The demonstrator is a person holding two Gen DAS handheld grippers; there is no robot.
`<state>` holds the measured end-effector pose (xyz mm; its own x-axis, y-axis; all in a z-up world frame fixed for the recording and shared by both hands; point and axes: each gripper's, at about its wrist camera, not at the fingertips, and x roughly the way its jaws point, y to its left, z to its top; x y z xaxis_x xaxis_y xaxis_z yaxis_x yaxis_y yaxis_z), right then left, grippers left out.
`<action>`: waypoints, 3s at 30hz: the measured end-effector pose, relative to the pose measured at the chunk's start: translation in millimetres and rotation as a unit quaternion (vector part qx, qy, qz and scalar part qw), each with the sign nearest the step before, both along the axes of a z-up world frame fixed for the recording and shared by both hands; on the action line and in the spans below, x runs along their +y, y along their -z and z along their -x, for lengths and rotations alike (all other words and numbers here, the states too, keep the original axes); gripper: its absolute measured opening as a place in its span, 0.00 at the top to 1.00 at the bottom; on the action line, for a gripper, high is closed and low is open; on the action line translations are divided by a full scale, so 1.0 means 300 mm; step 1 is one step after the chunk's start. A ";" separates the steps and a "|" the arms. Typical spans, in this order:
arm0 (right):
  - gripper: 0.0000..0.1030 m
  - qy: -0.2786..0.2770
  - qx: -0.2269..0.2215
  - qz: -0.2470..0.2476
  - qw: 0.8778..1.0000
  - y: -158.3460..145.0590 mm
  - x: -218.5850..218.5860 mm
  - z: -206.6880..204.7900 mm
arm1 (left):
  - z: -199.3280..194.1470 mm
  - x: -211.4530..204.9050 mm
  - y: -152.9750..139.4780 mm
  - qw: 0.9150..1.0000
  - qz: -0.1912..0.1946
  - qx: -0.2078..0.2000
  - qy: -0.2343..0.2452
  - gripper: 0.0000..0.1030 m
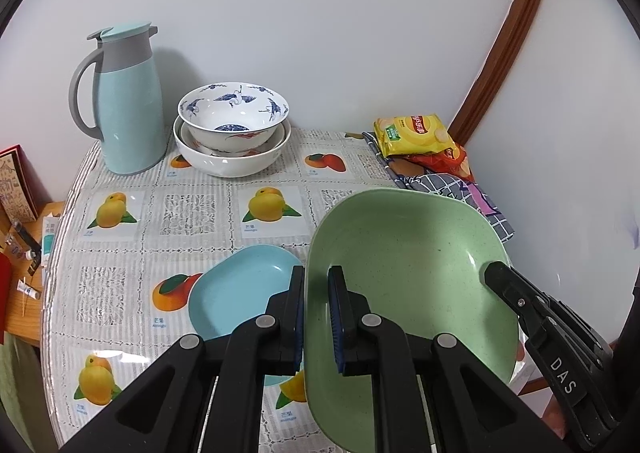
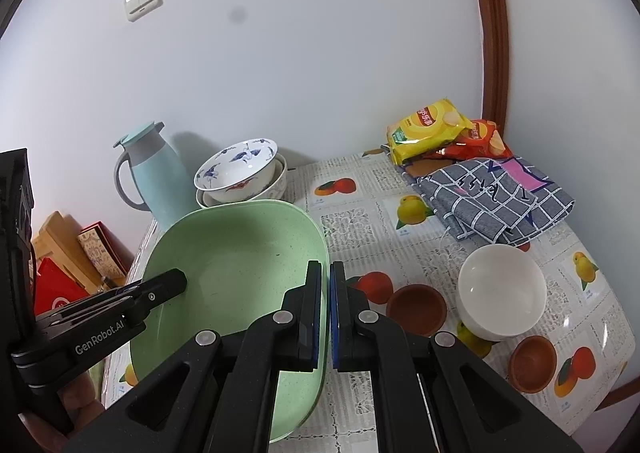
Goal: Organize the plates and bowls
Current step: 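Lower the light-green plate with both grippers onto the light-blue plate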
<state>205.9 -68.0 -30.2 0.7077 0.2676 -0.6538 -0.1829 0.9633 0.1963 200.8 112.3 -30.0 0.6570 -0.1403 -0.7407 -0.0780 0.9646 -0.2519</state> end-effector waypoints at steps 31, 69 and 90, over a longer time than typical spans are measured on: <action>0.97 -0.028 0.021 0.004 0.999 0.067 0.100 -0.055 | -0.022 0.107 0.070 0.999 0.009 0.023 -0.028 0.89; 0.97 -0.122 0.087 0.035 0.988 0.295 0.349 -0.239 | -0.082 0.321 0.329 0.987 0.027 0.102 -0.119 0.89; 0.95 -0.137 0.108 0.056 0.983 0.415 0.340 -0.346 | -0.133 0.266 0.416 0.986 0.001 0.131 -0.105 0.89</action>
<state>309.7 34.0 -154.8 0.4601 0.3474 -0.8171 -0.4045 0.9012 0.1554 240.6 192.0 -154.8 0.4576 -0.0233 -0.8889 -0.3385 0.9198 -0.1984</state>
